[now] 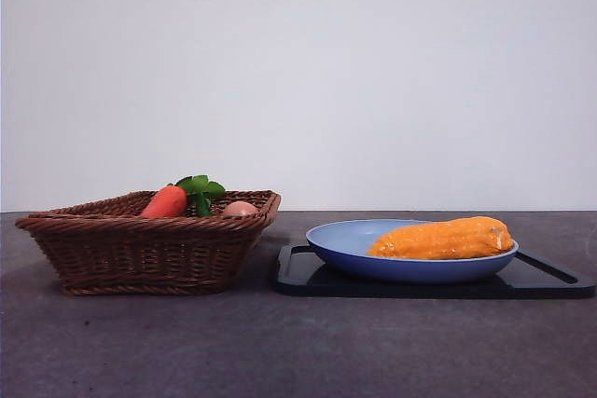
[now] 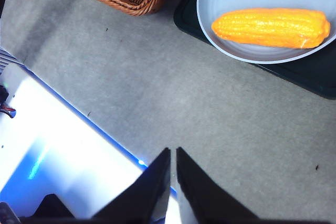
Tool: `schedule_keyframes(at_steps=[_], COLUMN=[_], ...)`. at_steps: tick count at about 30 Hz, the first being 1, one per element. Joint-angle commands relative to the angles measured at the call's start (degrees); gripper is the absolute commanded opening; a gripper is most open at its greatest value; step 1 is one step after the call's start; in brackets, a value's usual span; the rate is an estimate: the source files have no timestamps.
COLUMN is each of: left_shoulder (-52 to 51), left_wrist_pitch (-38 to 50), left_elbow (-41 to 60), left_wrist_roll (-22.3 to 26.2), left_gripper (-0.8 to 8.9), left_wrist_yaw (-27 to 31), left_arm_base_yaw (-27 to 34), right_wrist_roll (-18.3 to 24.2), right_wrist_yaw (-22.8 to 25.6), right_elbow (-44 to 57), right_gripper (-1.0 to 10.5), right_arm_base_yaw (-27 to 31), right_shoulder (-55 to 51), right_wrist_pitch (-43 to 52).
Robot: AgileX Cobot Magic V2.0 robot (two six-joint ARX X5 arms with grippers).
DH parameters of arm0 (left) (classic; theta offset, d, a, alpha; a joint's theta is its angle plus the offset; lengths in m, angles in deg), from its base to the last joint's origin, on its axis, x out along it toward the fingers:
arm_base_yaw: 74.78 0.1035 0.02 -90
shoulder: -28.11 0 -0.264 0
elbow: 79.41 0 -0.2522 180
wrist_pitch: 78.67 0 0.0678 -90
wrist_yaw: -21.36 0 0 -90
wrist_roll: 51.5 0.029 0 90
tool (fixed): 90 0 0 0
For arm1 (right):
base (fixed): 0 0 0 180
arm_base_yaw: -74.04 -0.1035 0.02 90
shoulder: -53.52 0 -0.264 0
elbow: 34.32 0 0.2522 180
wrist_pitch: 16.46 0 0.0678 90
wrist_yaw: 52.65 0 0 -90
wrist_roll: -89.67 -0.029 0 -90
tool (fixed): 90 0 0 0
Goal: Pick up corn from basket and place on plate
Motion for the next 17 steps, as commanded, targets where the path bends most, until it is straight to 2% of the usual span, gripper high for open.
schedule_keyframes(at_steps=[1, 3, 7, 11, 17], left_shoulder=[-0.13, -0.13, -0.13, -0.13, -0.13], left_wrist_pitch=[-0.83, -0.83, -0.83, -0.83, -0.83], left_elbow=[1.38, 1.38, 1.38, 1.38, 1.38], left_wrist_roll=[-0.24, -0.24, -0.24, -0.24, -0.24], left_gripper=[0.04, 0.04, 0.04, 0.04, 0.04], left_wrist_yaw=[0.11, 0.11, 0.11, 0.11, 0.11], left_arm_base_yaw=[0.09, 0.09, 0.09, 0.09, 0.09], right_wrist_roll=[1.36, 2.86, 10.71, 10.91, 9.51], right_wrist_yaw=[-0.20, 0.13, -0.22, -1.92, -1.46], right_elbow=[-1.07, -1.07, 0.72, 6.86, 20.63], right_gripper=[0.0, 0.0, 0.0, 0.0, 0.0], right_arm_base_yaw=[-0.35, 0.28, 3.98, 8.70, 15.45], right_shoulder=[0.15, -0.61, -3.98, -9.16, -19.58], right_wrist_pitch=[2.60, 5.01, 15.47, 27.74, 43.30])
